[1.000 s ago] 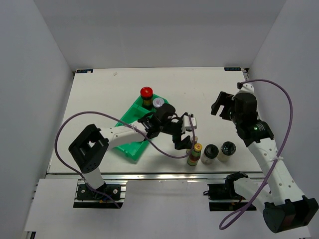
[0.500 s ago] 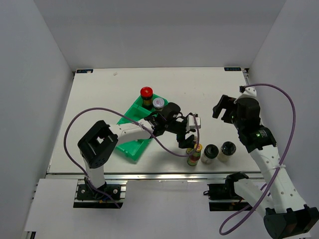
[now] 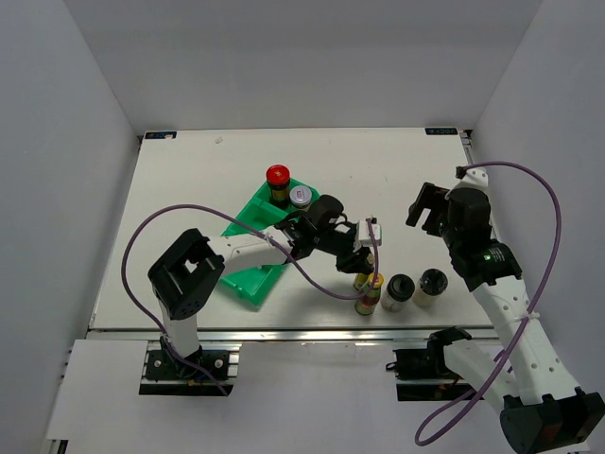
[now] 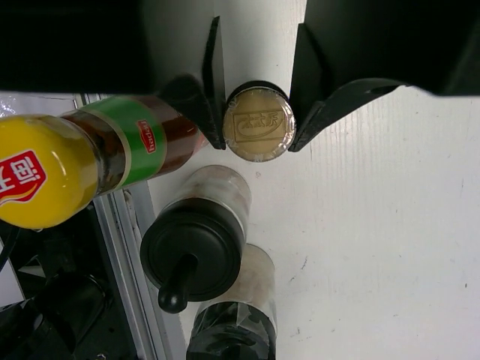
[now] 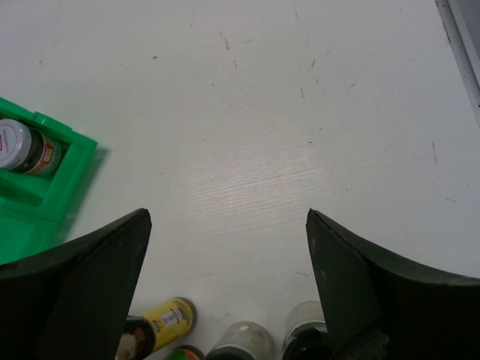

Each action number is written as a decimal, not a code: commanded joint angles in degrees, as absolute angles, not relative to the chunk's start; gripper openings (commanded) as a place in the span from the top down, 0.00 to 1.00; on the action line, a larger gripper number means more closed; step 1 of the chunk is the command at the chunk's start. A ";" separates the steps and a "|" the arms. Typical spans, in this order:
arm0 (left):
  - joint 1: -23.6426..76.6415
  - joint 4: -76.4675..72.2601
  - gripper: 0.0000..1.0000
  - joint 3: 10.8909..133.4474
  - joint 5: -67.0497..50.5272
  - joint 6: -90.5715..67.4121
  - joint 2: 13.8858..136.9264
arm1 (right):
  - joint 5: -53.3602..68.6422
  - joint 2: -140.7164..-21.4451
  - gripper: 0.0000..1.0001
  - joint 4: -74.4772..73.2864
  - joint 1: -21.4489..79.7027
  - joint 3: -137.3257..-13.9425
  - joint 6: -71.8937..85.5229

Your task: Organize the condiment bottles

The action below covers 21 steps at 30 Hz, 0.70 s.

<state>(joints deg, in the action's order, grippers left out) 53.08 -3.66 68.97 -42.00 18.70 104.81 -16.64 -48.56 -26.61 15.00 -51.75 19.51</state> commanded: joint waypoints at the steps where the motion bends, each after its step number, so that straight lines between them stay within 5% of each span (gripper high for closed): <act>1: 53.44 -4.57 0.62 68.64 -44.12 18.98 102.31 | -18.81 -47.64 0.11 -24.79 14.85 -51.77 19.34; 8: 53.35 -4.31 0.76 67.59 -41.93 18.55 99.32 | -18.46 -47.55 0.11 -24.35 14.77 -51.50 18.98; 13: 53.26 -4.04 0.92 65.75 -26.49 14.96 94.85 | -17.84 -47.02 0.11 -24.00 14.85 -51.42 18.46; 21: 49.31 -5.10 0.96 63.37 -1.43 7.48 88.51 | -16.00 -46.32 0.11 -23.20 14.77 -51.07 18.19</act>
